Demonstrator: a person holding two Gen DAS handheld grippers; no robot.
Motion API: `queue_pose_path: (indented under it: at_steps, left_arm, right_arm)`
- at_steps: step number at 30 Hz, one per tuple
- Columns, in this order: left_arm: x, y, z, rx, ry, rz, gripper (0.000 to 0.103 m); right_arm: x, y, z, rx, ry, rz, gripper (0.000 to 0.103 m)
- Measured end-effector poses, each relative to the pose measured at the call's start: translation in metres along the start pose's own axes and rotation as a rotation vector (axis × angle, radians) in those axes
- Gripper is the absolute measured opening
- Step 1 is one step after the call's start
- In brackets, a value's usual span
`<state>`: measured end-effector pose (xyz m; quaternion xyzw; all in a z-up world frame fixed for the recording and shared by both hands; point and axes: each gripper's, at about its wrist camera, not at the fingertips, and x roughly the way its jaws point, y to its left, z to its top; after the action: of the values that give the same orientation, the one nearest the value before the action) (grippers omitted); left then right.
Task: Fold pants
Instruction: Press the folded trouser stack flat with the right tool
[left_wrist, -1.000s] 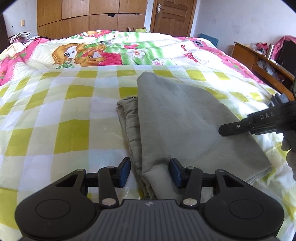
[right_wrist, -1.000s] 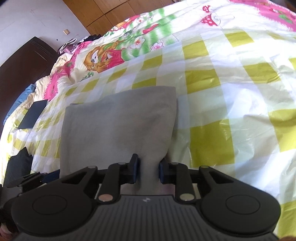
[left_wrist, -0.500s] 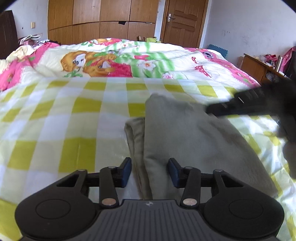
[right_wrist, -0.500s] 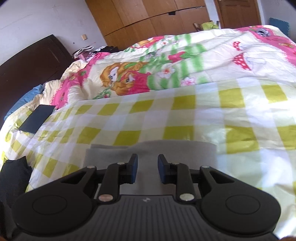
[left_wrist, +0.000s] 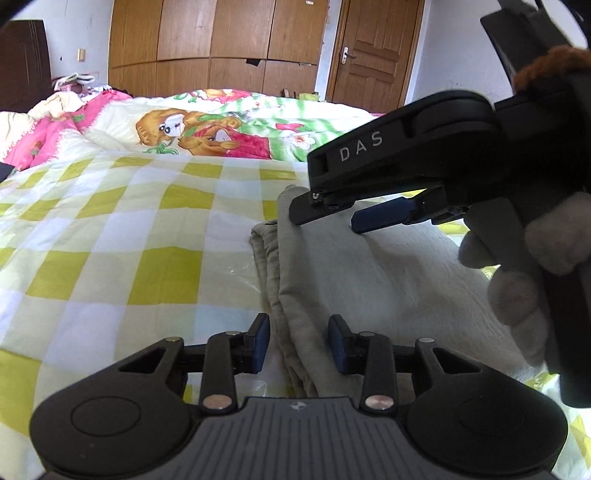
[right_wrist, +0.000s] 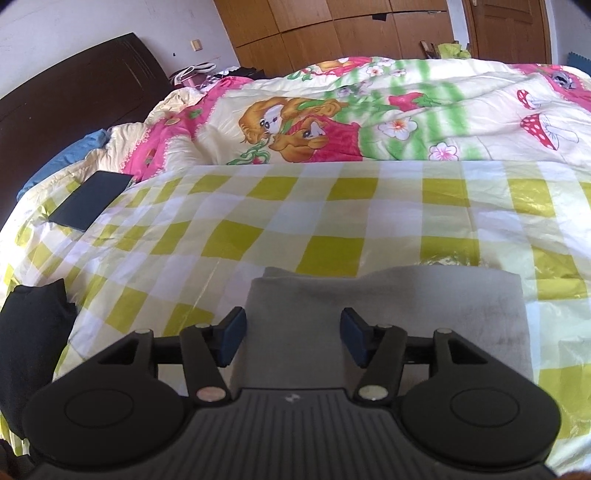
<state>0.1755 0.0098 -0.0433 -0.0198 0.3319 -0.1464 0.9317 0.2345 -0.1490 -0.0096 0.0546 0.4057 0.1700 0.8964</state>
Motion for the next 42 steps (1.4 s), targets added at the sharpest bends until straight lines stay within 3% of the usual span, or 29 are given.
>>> queue_pose_path:
  at_steps: [1,3,4,5,6,8,13,17,19,23,25,29,33,36,38,42]
  left_arm:
    - [-0.001,-0.002,-0.002,0.011,-0.01,0.011,0.053]
    - [0.0,-0.004,-0.004,0.025,-0.014,0.015,0.053]
    - [0.001,-0.003,-0.005,0.023,-0.014,0.01,0.053]
    - [0.001,-0.002,-0.005,0.018,-0.009,0.003,0.053]
    - [0.0,0.0,-0.004,0.012,-0.009,-0.003,0.052]
    - [-0.005,0.004,-0.003,-0.001,-0.017,-0.017,0.049]
    - [-0.002,0.009,-0.006,-0.01,-0.005,-0.015,0.049]
    - [0.002,0.009,-0.004,-0.009,0.016,-0.008,0.049]
    - [0.001,0.008,-0.001,0.007,0.023,-0.01,0.05]
    - [-0.007,0.01,0.004,0.018,0.017,0.0,0.05]
    - [-0.011,0.013,0.007,0.016,0.009,0.0,0.049]
    - [-0.015,0.012,0.011,0.053,-0.011,0.018,0.049]
    - [-0.011,0.006,0.011,0.1,0.006,0.023,0.049]
    - [-0.004,0.003,0.002,0.136,0.059,0.043,0.05]
    - [-0.001,0.004,-0.001,0.137,0.087,0.057,0.053]
    - [-0.004,0.008,0.008,0.14,0.103,0.104,0.054]
  right_arm:
    - [0.008,0.005,0.0,-0.024,0.017,-0.036,0.058]
    - [0.027,0.008,0.002,-0.02,0.063,-0.066,0.044]
    - [0.032,0.005,0.006,0.012,0.073,-0.056,0.025]
    - [0.034,0.002,0.011,0.05,0.074,-0.044,0.013]
    - [0.034,0.0,0.018,0.077,0.071,-0.017,0.007]
    - [0.033,0.005,0.026,0.06,0.063,0.014,0.005]
    - [0.071,0.014,0.021,0.01,0.134,0.044,0.004]
    - [0.086,-0.001,0.034,0.107,0.169,0.11,0.006]
    - [0.074,-0.001,0.045,0.079,0.133,0.118,0.011]
    - [0.006,-0.019,0.05,0.054,0.009,0.183,0.013]
    - [-0.029,-0.033,0.036,0.03,-0.021,0.172,0.015]
    - [-0.083,-0.063,-0.018,-0.01,-0.013,0.035,0.026]
    - [-0.103,-0.092,-0.074,0.082,0.043,0.002,0.026]
    - [-0.096,-0.105,-0.104,0.123,0.112,-0.031,0.023]
    - [-0.097,-0.115,-0.11,0.187,0.108,-0.024,0.027]
    - [-0.114,-0.133,-0.108,0.324,0.025,0.074,0.028]
